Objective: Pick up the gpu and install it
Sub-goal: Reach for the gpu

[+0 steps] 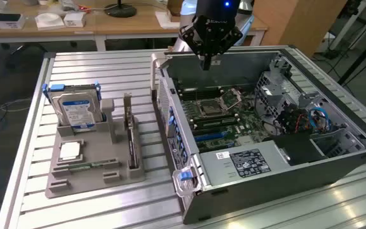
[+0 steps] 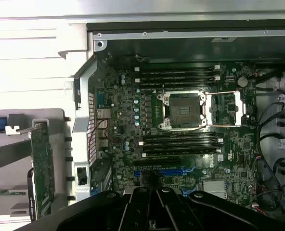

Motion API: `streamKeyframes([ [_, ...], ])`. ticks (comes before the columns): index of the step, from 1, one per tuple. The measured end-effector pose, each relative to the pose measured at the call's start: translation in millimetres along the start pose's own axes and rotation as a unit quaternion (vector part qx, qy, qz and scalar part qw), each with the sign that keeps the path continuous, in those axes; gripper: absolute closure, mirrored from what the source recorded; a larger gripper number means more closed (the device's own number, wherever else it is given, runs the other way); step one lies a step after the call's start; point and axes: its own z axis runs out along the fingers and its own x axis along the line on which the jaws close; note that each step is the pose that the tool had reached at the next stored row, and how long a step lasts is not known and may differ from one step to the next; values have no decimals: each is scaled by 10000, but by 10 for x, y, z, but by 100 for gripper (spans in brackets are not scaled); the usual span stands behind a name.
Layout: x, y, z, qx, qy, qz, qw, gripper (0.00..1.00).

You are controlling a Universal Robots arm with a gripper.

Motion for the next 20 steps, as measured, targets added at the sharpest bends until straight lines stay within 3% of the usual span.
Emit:
streamKeyframes([
  [14, 2, 0, 0, 0, 0, 0, 10000, 89],
  [20, 151, -12, -1, 0, 0, 0, 10000, 89],
])
